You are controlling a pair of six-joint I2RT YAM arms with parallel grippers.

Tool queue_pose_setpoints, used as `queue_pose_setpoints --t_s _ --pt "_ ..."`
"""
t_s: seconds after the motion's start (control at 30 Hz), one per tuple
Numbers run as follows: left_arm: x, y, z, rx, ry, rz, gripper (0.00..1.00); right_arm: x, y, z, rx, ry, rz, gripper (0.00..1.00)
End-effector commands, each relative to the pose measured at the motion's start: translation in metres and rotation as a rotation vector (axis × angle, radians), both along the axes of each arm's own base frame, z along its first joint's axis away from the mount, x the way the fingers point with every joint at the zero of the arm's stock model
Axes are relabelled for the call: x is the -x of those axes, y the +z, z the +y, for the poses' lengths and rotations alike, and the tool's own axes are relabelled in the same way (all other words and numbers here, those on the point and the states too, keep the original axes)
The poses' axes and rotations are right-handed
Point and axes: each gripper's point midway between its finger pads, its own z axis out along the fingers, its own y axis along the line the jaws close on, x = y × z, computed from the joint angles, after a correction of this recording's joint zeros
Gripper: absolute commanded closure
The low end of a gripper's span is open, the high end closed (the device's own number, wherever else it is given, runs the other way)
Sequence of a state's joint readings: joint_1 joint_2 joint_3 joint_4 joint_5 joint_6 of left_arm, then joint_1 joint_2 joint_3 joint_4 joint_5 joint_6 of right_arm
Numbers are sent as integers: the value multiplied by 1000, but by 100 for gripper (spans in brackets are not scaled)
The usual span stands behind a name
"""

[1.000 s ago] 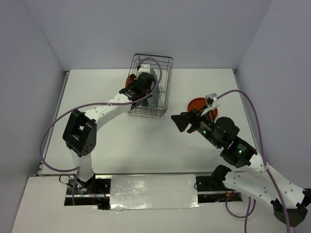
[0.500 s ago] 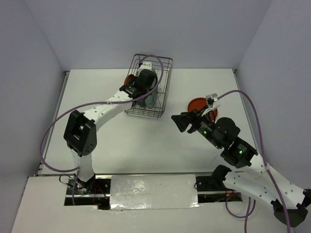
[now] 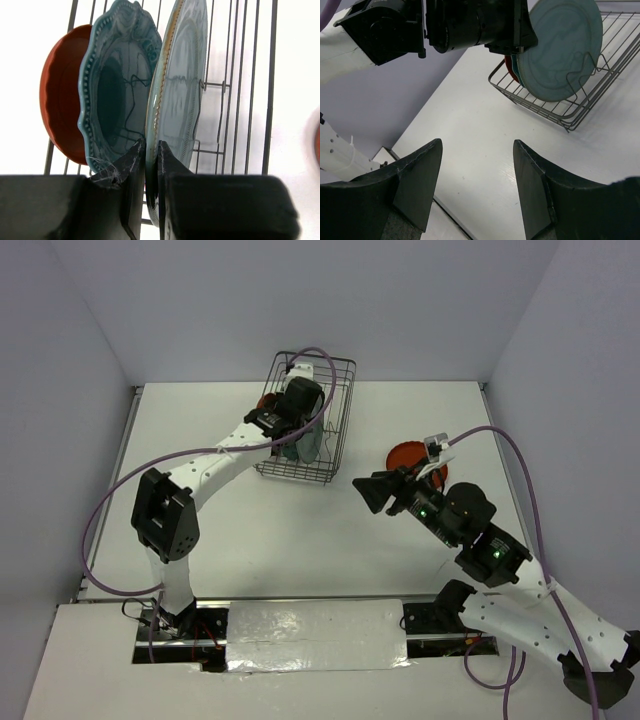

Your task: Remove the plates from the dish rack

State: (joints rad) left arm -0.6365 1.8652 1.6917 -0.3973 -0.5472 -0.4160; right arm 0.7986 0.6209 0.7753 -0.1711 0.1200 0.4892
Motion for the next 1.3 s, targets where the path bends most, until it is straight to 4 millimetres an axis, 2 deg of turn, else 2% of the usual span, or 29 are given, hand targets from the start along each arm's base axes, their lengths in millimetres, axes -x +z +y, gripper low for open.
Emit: queue_pose_setpoints --t_s 0.0,0.23,0.63,1.1,1.27 --pt "-13 93 -16 156 -3 -219 100 2 14 -1 -35 5 -49 34" --pt "-5 121 -16 168 2 -251 100 4 17 -4 -40 2 -58 34" --pt "9 158 6 166 62 -309 100 8 22 -6 -53 11 -71 34" --pt "28 198 4 274 5 -355 100 10 23 -7 -56 14 -76 34" --pt "37 227 17 340 4 -386 100 9 23 -7 -55 13 -77 34"
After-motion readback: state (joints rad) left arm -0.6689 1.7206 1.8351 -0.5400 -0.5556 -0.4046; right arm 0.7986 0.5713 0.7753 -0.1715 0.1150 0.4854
